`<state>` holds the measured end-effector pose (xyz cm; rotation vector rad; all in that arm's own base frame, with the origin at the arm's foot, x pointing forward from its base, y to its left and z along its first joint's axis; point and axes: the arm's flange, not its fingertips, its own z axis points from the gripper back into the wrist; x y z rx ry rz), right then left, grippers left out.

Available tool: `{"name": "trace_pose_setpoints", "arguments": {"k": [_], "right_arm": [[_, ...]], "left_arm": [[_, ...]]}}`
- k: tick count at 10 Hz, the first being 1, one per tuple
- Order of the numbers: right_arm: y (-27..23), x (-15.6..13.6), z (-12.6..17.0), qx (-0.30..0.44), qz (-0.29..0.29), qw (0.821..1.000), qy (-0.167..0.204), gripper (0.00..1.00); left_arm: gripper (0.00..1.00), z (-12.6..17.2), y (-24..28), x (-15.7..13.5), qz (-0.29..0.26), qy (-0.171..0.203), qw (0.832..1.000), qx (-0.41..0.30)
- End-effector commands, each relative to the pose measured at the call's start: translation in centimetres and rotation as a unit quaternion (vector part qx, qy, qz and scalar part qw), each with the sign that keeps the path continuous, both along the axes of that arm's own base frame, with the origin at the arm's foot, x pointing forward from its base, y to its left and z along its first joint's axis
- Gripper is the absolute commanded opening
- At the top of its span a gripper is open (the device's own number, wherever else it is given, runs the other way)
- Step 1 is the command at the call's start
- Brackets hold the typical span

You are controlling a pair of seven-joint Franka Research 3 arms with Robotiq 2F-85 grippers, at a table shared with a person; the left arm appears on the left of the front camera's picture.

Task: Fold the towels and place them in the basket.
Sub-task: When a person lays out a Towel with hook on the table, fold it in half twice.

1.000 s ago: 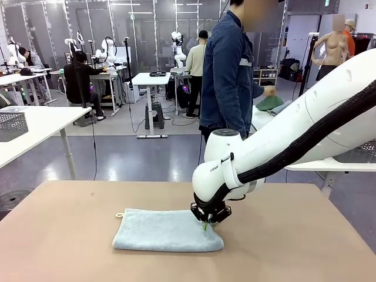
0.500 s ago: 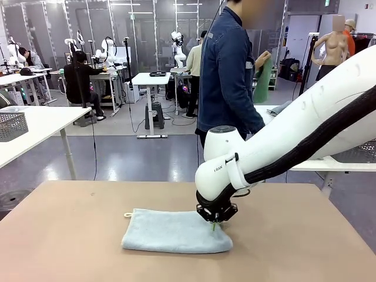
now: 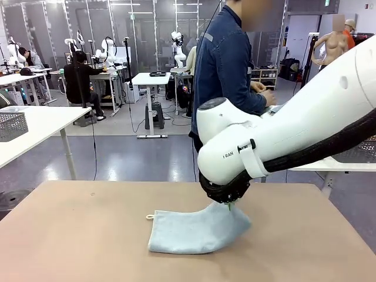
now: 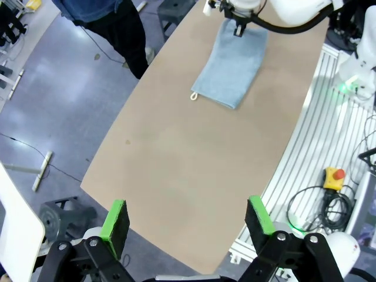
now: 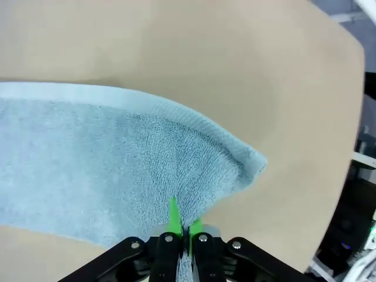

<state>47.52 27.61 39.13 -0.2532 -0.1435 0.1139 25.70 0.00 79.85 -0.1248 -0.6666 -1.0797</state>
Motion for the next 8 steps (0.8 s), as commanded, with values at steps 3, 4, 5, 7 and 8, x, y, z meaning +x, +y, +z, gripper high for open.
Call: {"name": "trace_pose_setpoints", "arguments": {"k": [3,4,5,7,8], "right_arm": [[7.5,1.1,1.4,0.000,-0.012,1.000,0.019,0.00],[9.0,1.5,1.3,0.028,-0.027,0.998,0.040,0.00],[10.3,2.0,0.8,0.053,-0.035,0.996,0.054,0.00],[12.2,2.5,-0.6,0.084,-0.045,0.991,0.089,0.00],[12.8,2.9,-1.6,0.097,-0.055,0.985,0.128,0.00]], "left_arm": [[1.00,-0.1,-0.1,0.0,0.001,-0.002,1.000,0.000],[1.00,-0.1,-0.1,0.0,0.001,-0.002,1.000,0.000],[1.00,-0.1,-0.1,0.0,0.001,-0.002,1.000,0.000],[1.00,-0.1,-0.1,0.0,0.001,-0.002,1.000,0.000],[1.00,-0.1,-0.1,0.0,0.001,-0.002,1.000,0.000]]}}
